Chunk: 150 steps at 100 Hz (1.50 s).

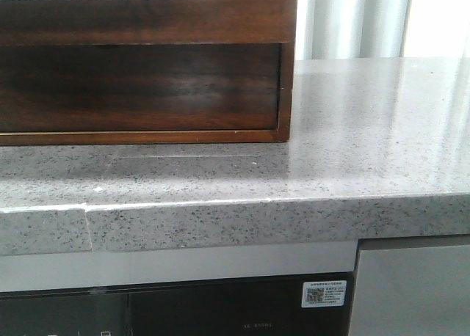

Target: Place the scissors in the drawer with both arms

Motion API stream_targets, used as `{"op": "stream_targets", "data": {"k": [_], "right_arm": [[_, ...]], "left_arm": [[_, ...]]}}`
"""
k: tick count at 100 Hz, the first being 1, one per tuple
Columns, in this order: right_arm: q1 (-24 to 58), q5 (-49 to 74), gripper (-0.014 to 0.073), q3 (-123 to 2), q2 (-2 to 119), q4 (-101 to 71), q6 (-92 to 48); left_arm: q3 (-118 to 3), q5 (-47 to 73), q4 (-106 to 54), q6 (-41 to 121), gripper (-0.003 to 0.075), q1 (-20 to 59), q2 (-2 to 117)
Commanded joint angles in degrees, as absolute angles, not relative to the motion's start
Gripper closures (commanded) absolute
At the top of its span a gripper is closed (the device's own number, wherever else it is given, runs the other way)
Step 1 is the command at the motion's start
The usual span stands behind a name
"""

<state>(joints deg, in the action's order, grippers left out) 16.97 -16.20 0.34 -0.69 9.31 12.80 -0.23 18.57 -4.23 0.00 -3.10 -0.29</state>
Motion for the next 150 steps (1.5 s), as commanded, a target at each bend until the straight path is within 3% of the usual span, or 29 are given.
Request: {"op": "stream_targets", "data": {"k": [1,31,57,104,150], "right_arm": [[12.77,-22.36,0.0640,0.74,-1.72,10.64,15.12],[1.00,-13.33,0.0640,2.46,-1.99,12.14,14.32],[-0.30,-1.18,0.0640,2.46,-1.99,1.00,-1.83],[-5.90,17.95,0.0640,2.46,-2.02,1.62,-1.98],[-5.90,17.95,0.0640,2.46,-2.11,1.66,-2.45]], "left_arm": [[0.94,15.92,-4.42,-0.58,0.0740,-3.10,-2.16],[0.94,15.92,-4.42,-0.58,0.0740,-3.10,-2.16],[0.94,15.92,-4.42,-0.58,0.0740,-3.10,-2.16],[0.94,15.92,-4.42,-0.58,0.0740,-3.10,-2.16],[0.94,15.92,-4.42,-0.58,0.0740,-3.10,-2.16]]}}
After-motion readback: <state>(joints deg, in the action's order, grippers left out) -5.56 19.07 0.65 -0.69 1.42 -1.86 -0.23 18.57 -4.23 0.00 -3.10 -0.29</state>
